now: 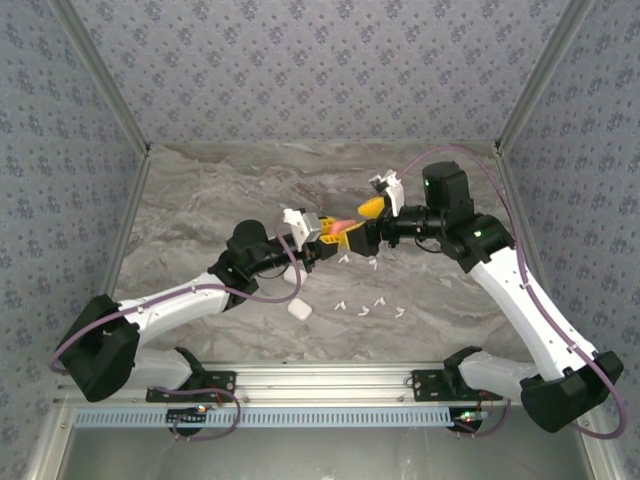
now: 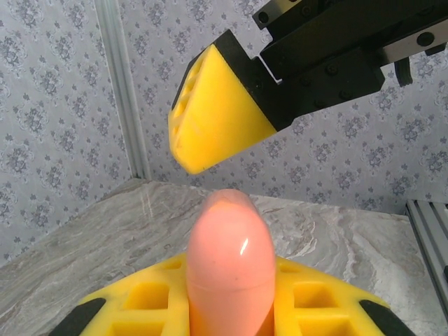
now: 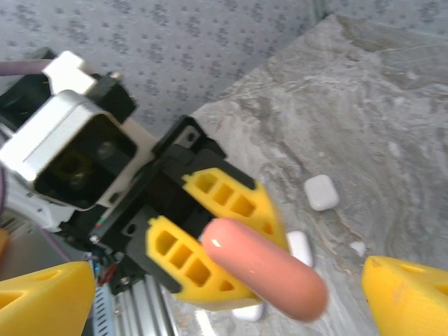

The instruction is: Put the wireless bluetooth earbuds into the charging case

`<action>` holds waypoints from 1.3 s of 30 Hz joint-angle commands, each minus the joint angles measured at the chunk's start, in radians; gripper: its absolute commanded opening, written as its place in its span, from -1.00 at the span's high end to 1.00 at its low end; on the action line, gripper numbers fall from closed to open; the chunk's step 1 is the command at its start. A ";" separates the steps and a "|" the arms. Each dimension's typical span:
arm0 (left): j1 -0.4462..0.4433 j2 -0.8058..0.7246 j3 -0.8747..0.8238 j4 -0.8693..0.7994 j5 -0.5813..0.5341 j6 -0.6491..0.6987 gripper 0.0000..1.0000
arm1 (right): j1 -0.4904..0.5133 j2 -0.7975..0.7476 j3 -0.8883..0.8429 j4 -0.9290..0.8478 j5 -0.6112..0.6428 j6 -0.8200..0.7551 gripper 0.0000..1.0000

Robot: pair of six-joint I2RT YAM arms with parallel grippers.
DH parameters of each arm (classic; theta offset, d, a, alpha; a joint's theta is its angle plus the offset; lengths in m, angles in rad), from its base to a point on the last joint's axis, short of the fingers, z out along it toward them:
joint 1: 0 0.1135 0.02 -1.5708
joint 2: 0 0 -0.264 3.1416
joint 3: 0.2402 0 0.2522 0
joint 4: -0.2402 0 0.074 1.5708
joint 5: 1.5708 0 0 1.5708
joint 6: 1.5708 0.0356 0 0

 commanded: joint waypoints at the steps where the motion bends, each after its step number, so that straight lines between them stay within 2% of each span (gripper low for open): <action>1: 0.001 -0.012 0.033 -0.028 -0.032 0.025 1.00 | -0.001 -0.051 0.011 -0.016 0.194 -0.022 -1.00; 4: 0.015 -0.019 0.028 -0.078 -0.091 0.029 1.00 | -0.012 -0.065 0.004 -0.042 0.433 0.003 -1.00; 8: 0.092 0.005 0.037 -0.143 -0.116 -0.055 1.00 | -0.070 -0.099 -0.078 0.001 0.536 0.094 -1.00; 15: 0.268 0.155 0.133 -0.289 -0.051 -0.261 1.00 | -0.191 -0.169 -0.254 0.170 0.451 0.324 -1.00; 17: 0.312 0.222 0.202 -0.378 -0.042 -0.336 1.00 | -0.209 -0.177 -0.288 0.199 0.438 0.368 -1.00; 21: 0.383 0.396 0.386 -0.590 0.055 -0.433 1.00 | -0.216 -0.186 -0.320 0.204 0.442 0.401 -1.00; 28: 0.412 0.636 0.614 -0.818 0.067 -0.459 1.00 | -0.222 -0.192 -0.343 0.169 0.502 0.423 -1.00; 34: 0.413 0.749 0.682 -0.831 0.080 -0.490 0.99 | -0.245 -0.181 -0.346 0.156 0.522 0.449 -1.00; 39: 0.425 0.816 0.699 -0.796 0.136 -0.565 0.85 | -0.253 -0.170 -0.341 0.152 0.518 0.449 -1.00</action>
